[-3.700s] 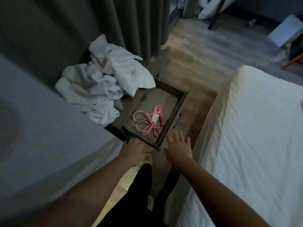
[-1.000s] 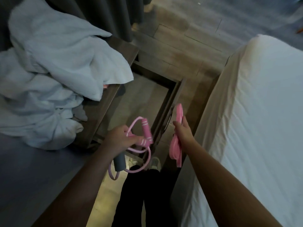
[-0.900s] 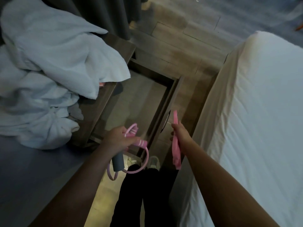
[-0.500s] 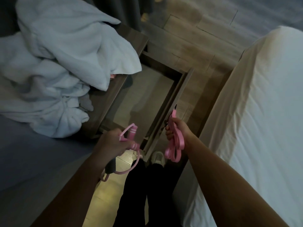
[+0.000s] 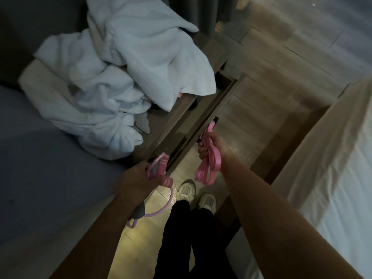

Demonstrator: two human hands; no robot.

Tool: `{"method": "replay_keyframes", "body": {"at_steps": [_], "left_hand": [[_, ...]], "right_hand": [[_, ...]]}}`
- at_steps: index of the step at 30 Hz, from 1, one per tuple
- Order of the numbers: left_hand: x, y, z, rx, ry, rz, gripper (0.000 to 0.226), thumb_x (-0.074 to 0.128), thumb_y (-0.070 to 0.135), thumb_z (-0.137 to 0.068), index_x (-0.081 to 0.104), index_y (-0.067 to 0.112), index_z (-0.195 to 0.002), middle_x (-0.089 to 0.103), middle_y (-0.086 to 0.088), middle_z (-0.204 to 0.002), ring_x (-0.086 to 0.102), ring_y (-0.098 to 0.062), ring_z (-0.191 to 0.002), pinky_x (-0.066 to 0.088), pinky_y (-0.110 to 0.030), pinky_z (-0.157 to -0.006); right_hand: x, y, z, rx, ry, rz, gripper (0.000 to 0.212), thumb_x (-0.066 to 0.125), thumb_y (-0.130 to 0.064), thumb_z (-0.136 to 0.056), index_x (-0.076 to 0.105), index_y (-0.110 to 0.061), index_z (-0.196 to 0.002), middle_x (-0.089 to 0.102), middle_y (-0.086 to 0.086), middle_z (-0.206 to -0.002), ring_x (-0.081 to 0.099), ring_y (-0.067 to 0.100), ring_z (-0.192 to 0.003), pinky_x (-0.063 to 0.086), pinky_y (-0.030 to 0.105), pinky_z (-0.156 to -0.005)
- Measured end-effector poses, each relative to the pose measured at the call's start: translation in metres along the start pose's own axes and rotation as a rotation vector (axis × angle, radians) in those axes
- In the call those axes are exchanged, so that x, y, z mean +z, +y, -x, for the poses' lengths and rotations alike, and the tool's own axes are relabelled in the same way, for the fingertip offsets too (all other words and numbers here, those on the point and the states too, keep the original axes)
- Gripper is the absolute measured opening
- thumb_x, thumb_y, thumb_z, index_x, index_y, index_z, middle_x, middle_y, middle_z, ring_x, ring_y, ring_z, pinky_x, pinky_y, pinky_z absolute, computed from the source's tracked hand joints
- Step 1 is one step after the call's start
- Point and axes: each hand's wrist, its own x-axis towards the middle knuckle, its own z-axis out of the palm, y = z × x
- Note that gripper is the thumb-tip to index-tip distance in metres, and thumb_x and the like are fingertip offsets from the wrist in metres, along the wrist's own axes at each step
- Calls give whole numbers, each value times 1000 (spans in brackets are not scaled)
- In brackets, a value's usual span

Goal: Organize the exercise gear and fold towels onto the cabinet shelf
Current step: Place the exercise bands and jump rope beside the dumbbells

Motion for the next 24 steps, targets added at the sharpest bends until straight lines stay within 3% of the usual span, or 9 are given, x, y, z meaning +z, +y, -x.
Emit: {"method": "replay_keyframes", "body": {"at_steps": [4,7,14,19,24], "left_hand": [[8,-16,-16,-2,49,81,35,83,36,-69,50,25,-75,58,10,-73,55,-5,-67,37,-15,-55],[12,-20,-24,-12,59,134,41,83,44,-61,52,20,-75,63,1,-75,60,-18,-72,47,-31,-66],[15,-27,-34,-35,152,108,41,83,43,-64,47,24,-72,56,9,-72,54,-3,-66,32,-19,-51],[19,-28,-41,-56,88,54,41,78,47,-67,44,25,-76,53,6,-78,56,-19,-76,37,-27,-63],[18,-28,-43,-64,54,63,41,77,48,-66,44,26,-76,55,5,-81,56,-17,-75,37,-27,-62]], "right_hand": [[21,-5,-19,13,-53,14,38,38,-38,-100,47,-7,-79,41,1,-67,43,8,-37,36,15,-33],[34,-8,-29,26,-82,5,38,40,-38,-99,47,-7,-79,43,1,-64,43,8,-37,36,15,-33],[61,-15,-50,11,-161,-51,34,39,-33,-99,47,-8,-78,45,2,-66,43,9,-37,35,13,-34],[56,-15,-55,35,-222,-67,33,39,-34,-98,48,-6,-82,43,2,-70,44,9,-38,35,14,-35],[45,-17,-51,23,-222,-41,34,40,-37,-98,51,-7,-86,43,2,-72,45,10,-41,38,16,-38]]}}
